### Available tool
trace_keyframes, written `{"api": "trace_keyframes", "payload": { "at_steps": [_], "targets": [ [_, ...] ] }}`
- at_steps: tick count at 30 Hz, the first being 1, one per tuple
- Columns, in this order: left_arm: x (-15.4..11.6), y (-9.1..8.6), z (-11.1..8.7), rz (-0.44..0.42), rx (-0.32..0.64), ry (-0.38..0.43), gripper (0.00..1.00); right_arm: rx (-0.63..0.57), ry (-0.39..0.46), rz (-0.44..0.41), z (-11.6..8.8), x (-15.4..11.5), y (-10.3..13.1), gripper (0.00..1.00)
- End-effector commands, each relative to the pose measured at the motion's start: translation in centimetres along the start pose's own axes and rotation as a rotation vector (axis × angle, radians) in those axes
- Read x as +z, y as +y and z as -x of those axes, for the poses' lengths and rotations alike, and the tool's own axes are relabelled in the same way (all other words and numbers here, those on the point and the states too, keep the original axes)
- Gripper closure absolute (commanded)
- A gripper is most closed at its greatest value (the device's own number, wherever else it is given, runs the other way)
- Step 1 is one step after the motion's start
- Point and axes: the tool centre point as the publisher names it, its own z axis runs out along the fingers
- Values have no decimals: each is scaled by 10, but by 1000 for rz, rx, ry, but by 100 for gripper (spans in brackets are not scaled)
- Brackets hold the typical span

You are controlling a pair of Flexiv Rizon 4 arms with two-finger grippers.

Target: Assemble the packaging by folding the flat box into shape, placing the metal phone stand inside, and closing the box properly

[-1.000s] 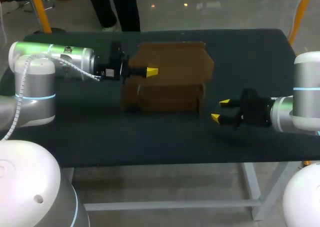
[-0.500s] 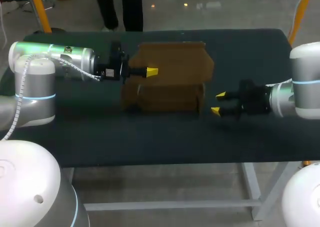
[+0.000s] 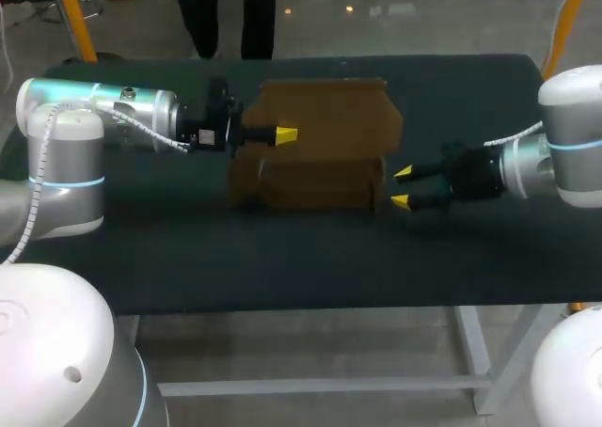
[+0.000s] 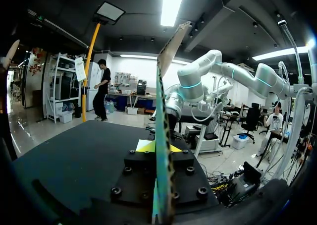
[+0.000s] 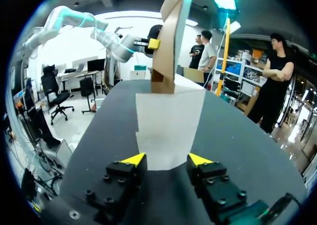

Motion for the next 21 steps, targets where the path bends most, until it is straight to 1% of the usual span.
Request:
{"api": "trace_keyframes", "payload": {
  "at_steps": [1,9,21],
  "targets": [
    [0,3,1,0,0,4,100,-16,31,19,5,3,-1,48],
    [0,3,1,0,0,4,100,-53,64,30,0,10,1,54],
    [0,3,1,0,0,4,100,-78,81,47,-2,17,6,56]
  ]
}}
